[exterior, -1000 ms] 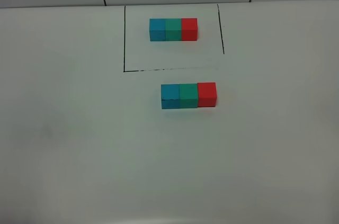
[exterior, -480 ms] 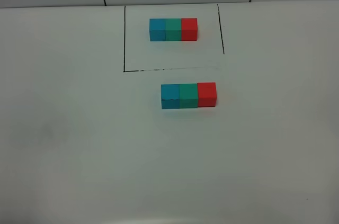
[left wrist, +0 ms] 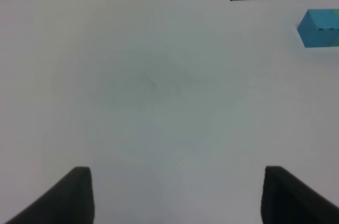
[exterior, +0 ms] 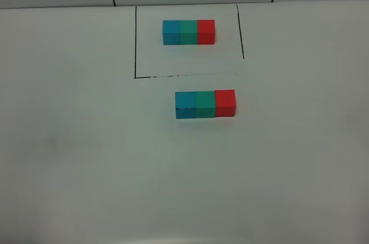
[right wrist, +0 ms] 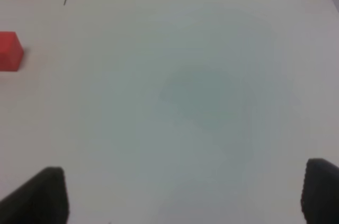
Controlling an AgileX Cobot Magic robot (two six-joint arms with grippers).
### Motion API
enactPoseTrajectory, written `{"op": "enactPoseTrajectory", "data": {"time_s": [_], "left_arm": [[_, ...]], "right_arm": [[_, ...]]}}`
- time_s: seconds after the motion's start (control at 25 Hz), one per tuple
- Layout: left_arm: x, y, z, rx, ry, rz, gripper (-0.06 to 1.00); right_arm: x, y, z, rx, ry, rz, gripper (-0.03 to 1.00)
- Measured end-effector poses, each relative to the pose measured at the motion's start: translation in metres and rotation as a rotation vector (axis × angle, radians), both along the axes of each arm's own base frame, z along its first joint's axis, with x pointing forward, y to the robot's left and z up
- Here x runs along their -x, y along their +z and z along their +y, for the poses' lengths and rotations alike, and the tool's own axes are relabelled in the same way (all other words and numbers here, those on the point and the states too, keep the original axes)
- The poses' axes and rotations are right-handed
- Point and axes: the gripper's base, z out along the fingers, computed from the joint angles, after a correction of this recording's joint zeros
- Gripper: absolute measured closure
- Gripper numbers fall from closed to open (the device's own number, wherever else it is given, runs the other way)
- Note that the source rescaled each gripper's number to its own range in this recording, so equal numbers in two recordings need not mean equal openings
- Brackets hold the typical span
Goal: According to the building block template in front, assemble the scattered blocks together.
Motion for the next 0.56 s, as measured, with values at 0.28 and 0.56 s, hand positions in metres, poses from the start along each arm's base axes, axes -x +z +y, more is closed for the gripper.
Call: {"op": "enactPoseTrajectory", "data": {"time_s": [0.28, 0.56], "left_arm": [[0.0, 0.0, 0.0, 0.0, 0.0, 0.0, 0.34], [0.0, 0.0, 0.0, 0.0, 0.0, 0.0, 0.34]], "right_arm": [[0.0, 0.0, 0.0, -0.001, 0.0, 0.0, 0.04], [0.0, 0.0, 0.0, -0.003, -0.001, 0.0, 0.04]]}}
